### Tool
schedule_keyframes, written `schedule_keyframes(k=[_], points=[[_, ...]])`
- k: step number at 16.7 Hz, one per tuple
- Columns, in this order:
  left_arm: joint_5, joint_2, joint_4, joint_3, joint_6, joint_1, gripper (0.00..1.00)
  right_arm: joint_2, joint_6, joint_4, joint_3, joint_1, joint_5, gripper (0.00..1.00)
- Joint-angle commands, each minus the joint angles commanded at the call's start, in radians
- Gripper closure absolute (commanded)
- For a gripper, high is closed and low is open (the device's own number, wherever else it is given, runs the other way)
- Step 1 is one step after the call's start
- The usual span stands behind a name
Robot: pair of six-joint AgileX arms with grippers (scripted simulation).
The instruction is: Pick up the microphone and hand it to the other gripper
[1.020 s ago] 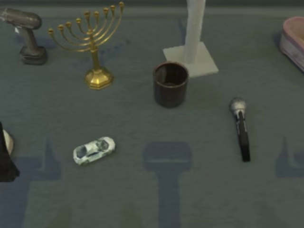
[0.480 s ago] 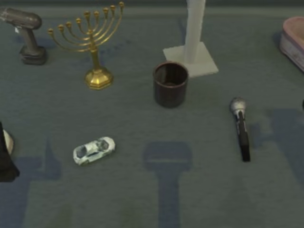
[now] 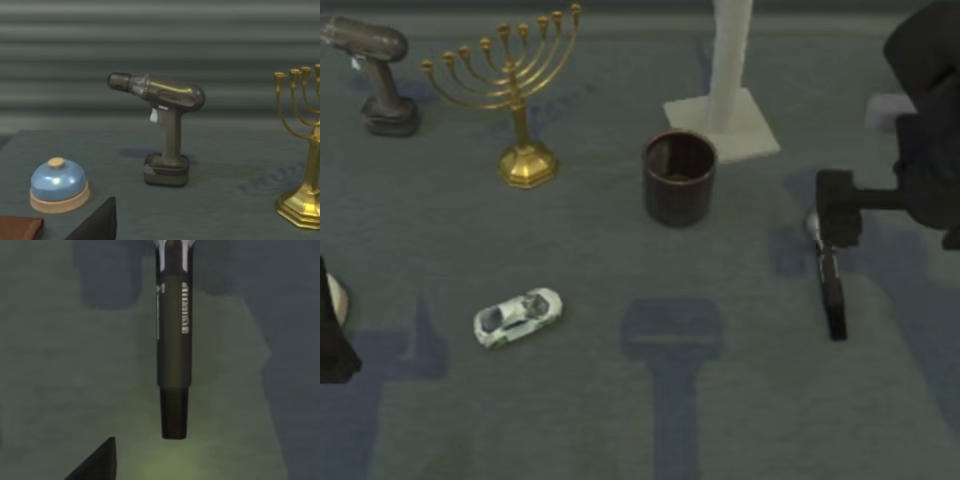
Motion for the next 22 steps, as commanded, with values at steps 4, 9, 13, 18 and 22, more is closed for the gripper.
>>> schedule_keyframes(k=[4, 9, 13, 18, 22], points=[[0.000, 0.000, 0.000, 0.000, 0.000, 0.000, 0.00, 0.231, 0.056, -0.116, 0.184, 0.052, 0.011, 0.00], [0.000, 0.000, 0.000, 0.000, 0.000, 0.000, 0.00, 0.309, 0.077, -0.157, 0.256, 0.072, 0.015, 0.00], [0.000, 0.000, 0.000, 0.000, 0.000, 0.000, 0.00, 0.308, 0.076, -0.151, 0.251, 0.067, 0.014, 0.00], [0.000, 0.000, 0.000, 0.000, 0.000, 0.000, 0.00, 0.388, 0.065, 0.017, 0.167, 0.059, 0.015, 0.00], [0.000, 0.000, 0.000, 0.000, 0.000, 0.000, 0.00, 0.465, 0.057, 0.173, 0.089, 0.050, 0.015, 0.00]])
